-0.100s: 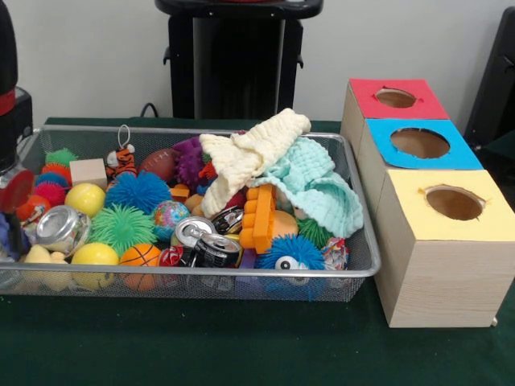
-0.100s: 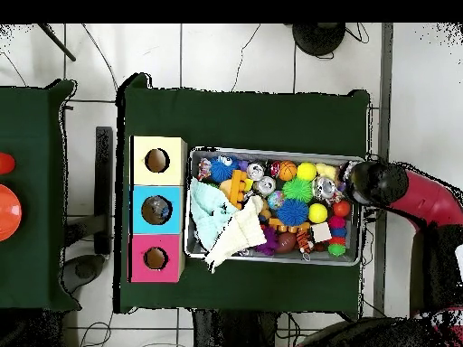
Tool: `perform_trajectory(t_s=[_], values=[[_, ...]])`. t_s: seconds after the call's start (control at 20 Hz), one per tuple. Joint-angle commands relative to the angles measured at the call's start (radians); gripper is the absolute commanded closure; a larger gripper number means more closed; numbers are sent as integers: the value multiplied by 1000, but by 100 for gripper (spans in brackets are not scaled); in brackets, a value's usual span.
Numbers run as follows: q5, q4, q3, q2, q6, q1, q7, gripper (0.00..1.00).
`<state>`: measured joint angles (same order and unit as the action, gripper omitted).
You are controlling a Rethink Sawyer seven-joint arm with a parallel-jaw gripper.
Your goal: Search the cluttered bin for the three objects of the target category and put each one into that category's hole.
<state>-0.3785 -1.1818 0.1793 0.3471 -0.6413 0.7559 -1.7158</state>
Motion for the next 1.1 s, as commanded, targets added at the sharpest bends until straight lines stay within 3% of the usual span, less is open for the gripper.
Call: perform_trajectory(t_s=[0.05,0.45,0.6,0.85,1.1], values=[[-66,-133,140,-39,52,48,215,0],[-64,-134,167,-47,-9,64,217,0],[-12,-101,163,-68,-164,59,204,0],[79,-114,196,-100,-326,92,177,0],[128,-170,210,-99,-334,107,116,0]])
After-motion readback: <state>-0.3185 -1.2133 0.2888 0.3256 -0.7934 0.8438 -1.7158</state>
